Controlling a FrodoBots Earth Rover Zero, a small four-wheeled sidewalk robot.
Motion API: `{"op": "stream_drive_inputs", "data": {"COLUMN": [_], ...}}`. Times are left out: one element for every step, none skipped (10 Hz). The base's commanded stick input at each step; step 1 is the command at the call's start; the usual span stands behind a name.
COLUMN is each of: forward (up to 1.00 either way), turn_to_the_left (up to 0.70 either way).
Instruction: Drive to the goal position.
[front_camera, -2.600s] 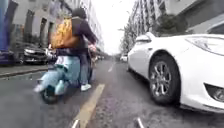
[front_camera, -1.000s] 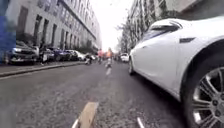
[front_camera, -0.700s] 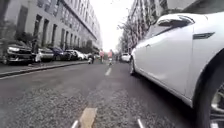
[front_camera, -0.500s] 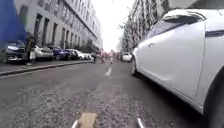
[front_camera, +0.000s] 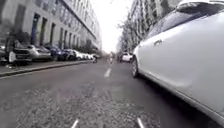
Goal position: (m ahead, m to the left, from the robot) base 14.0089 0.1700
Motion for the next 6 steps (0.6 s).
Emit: {"op": "stream_drive_inputs", "data": {"forward": [0.70,0.70,0.70,0.70,0.70,0.70], "turn_to_the_left": [0.00,0.00,0.00,0.00,0.00,0.00]}}
